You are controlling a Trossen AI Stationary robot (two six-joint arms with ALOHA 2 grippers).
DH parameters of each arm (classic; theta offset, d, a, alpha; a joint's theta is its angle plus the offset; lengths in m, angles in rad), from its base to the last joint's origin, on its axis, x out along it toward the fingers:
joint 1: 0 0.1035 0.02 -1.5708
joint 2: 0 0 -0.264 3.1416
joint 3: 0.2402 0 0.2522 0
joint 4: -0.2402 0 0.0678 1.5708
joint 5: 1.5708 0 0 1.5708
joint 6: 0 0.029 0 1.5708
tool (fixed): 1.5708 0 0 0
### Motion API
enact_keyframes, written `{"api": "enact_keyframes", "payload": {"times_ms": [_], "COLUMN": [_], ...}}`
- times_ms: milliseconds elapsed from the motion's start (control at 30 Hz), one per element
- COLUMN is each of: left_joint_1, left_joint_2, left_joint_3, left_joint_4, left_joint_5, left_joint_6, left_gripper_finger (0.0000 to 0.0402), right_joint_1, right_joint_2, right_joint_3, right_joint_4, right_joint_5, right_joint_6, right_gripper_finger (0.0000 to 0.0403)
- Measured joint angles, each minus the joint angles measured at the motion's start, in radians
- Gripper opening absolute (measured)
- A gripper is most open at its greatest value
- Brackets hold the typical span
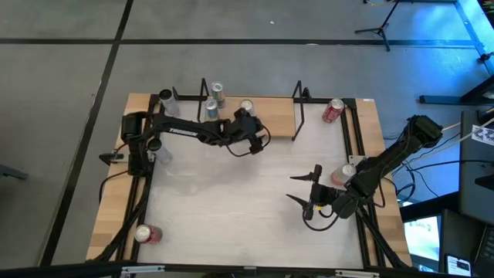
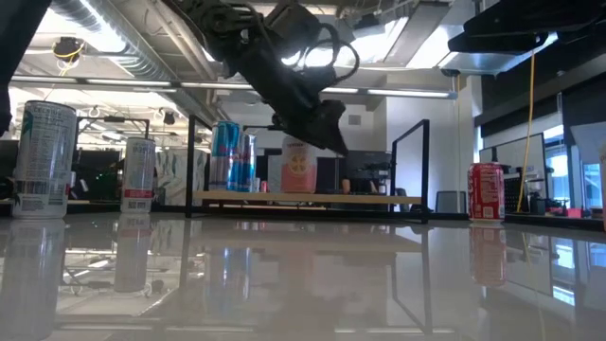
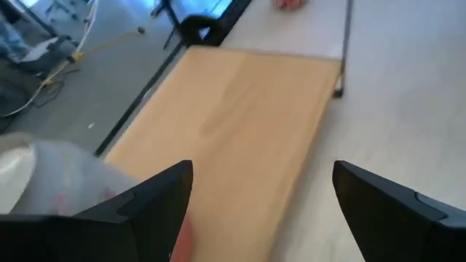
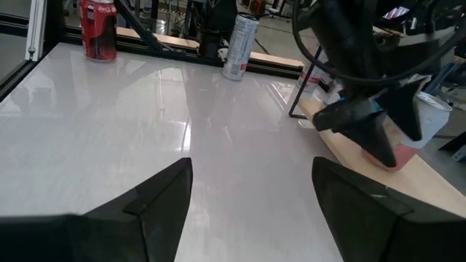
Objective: Place canned beverage on shelf
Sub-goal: Put the bottom pink and white soda can on the shelf
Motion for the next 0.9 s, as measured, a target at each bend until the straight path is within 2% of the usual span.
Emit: {"api": "enact_keyframes", "payload": {"times_ms": [167, 600, 900], "left_joint_1": [0.04, 0.095, 0.089], "left_joint_2": [0.01, 0.01, 0.01], "left_joint_3": [0.0, 0.0, 0.0], "left_joint_4": [0.002, -0.02, -0.076], "left_joint_5": [-0.112, -0.136, -0.264], "left_joint_6": [-0.027, -0.066, -0.068], "left_gripper_finger": [0.0321, 0.0321, 0.0321], "right_joint_1": [-0.015, -0.014, -0.014], "right_joint_2": [0.0, 0.0, 0.0], "right_joint_3": [0.0, 0.0, 0.0], "right_joint_4": [-0.001, -0.008, -0.007], "right_joint_5": [-0.007, -0.011, -0.011], "right_joint_6": [0.003, 0.002, 0.002], "right_gripper_finger": [0.028, 0.028, 0.028]}}
